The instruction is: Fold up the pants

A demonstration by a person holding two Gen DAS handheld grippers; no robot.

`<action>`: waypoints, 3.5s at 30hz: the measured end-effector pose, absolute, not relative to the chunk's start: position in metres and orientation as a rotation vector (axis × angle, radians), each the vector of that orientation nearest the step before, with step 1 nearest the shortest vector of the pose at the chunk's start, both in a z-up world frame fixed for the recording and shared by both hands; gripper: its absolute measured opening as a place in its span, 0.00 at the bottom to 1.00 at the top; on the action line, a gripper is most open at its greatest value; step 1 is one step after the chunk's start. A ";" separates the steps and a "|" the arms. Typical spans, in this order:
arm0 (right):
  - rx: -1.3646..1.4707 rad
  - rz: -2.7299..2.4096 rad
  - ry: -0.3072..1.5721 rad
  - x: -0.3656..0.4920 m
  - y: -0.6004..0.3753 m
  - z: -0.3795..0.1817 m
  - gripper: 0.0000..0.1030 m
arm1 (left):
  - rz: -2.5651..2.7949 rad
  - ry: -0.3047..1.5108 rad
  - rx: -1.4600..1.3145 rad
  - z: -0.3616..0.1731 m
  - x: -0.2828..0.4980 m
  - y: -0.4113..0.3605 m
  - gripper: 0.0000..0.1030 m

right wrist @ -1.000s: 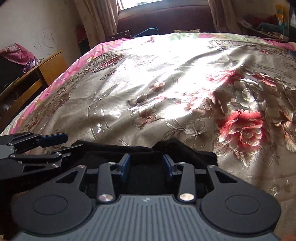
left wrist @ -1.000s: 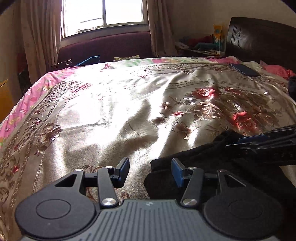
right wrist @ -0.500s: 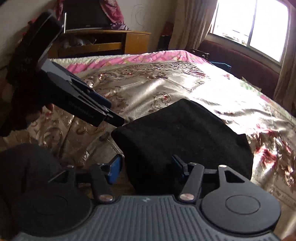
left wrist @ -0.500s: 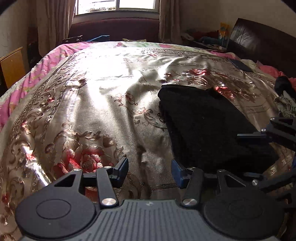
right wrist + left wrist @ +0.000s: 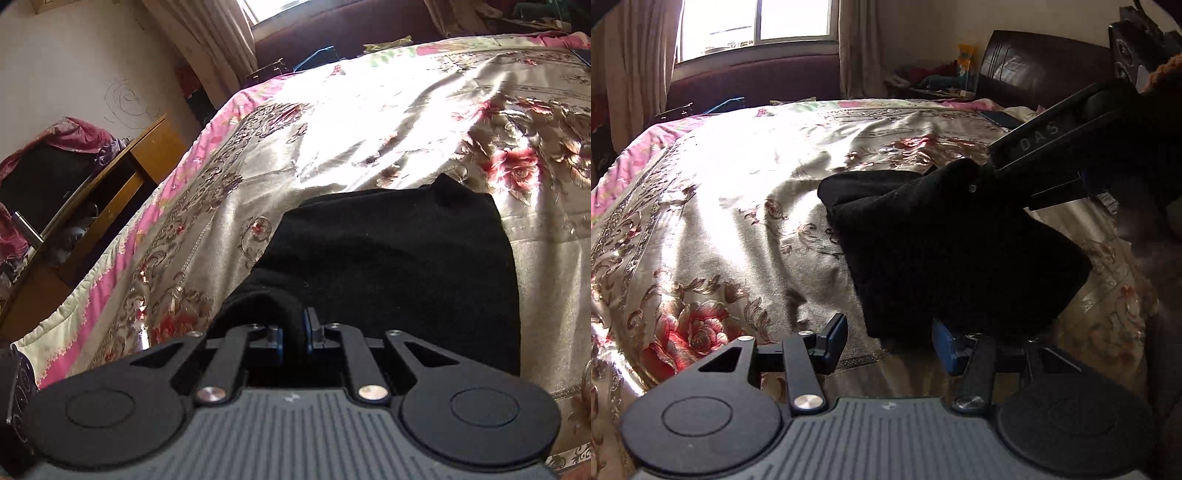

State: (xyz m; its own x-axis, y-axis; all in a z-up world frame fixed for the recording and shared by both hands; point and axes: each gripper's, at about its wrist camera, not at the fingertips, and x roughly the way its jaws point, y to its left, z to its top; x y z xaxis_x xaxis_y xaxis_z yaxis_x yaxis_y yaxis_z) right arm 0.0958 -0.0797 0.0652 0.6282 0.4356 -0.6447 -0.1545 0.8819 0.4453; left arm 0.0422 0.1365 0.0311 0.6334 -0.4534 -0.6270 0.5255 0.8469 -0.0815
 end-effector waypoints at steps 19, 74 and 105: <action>0.204 0.374 0.778 0.089 -0.064 0.081 0.12 | -0.564 0.508 -0.065 0.061 0.049 0.139 0.60; -0.061 0.491 0.671 0.183 -0.078 0.052 0.45 | -0.422 0.773 -0.045 0.011 0.098 0.198 0.87; -0.121 0.412 0.829 0.223 -0.112 0.058 0.06 | -0.461 0.581 -0.114 0.063 0.089 0.204 0.89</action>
